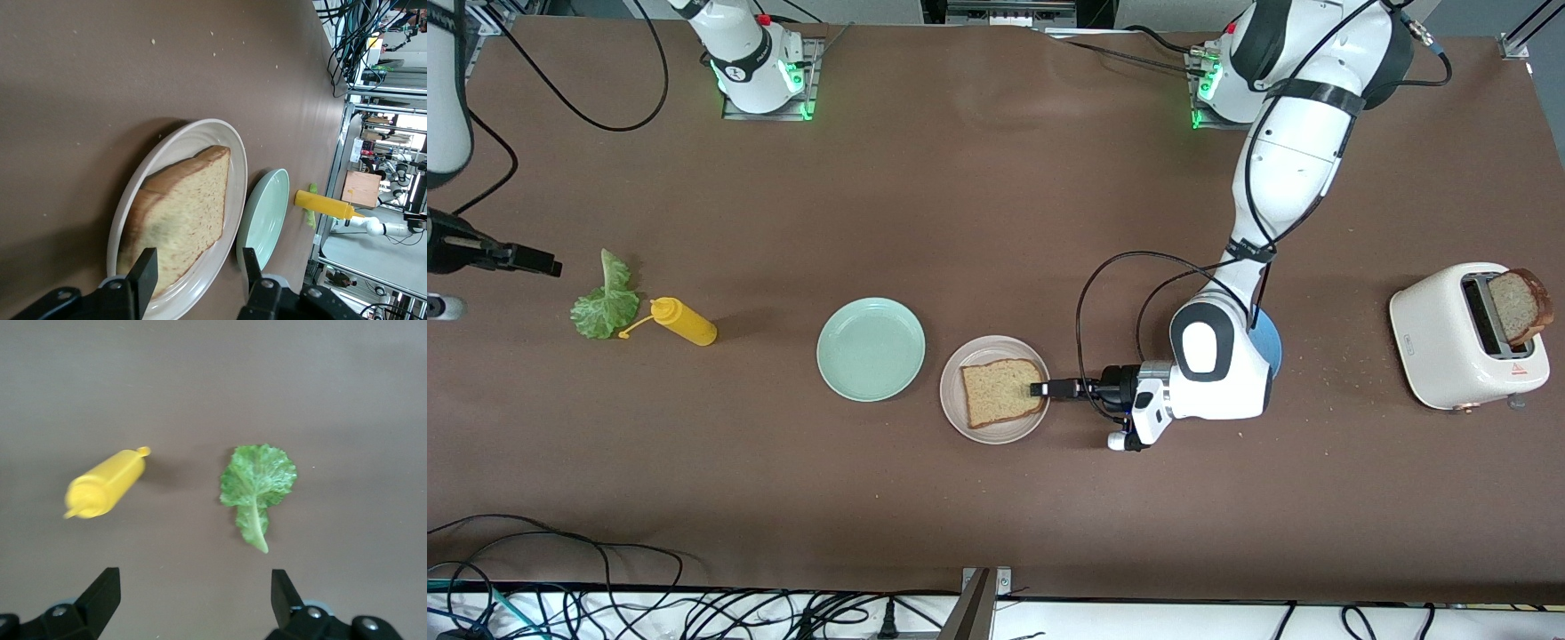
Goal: Make sandwich on beige plate with both arms
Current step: 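Grasp the lettuce leaf with the right gripper while the left gripper withdraws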
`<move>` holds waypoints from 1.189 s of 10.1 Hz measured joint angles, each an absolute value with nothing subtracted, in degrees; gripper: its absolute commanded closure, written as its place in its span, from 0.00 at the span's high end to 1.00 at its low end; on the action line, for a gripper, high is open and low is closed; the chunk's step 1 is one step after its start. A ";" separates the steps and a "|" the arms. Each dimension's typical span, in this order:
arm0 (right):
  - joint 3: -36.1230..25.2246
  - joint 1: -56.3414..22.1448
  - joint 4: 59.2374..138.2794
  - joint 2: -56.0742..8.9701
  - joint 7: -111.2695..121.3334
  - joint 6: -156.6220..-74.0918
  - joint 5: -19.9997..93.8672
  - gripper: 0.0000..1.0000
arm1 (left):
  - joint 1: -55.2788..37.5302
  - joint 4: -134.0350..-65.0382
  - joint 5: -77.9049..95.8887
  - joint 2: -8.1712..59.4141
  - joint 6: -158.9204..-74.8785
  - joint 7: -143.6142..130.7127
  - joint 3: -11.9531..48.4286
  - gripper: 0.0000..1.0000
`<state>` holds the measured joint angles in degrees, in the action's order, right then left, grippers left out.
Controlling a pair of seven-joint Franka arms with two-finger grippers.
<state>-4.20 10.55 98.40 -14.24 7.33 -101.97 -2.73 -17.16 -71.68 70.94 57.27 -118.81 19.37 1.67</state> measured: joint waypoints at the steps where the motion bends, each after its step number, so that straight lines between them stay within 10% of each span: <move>1: -4.77 11.42 98.56 -17.16 7.49 -103.39 -2.77 1.00 | -17.07 -71.57 69.09 56.78 -118.82 17.19 1.39 0.59; 5: -5.21 13.78 101.99 -26.79 7.64 -113.42 -2.81 1.00 | -15.95 -70.87 53.98 52.42 -117.76 1.66 -1.11 1.00; 11: -6.07 15.32 102.75 -35.10 10.51 -116.83 -5.63 1.00 | -3.02 -70.67 21.88 44.90 -101.08 -4.40 -2.78 1.00; 12: -6.15 15.48 102.93 -36.12 10.72 -117.25 -5.77 0.69 | -0.20 -70.67 18.64 43.38 -98.82 -4.40 -2.88 1.00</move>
<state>-6.15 15.48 102.93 -36.12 10.72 -117.25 -5.77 -0.20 -70.67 18.64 43.38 -98.82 -4.40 -2.88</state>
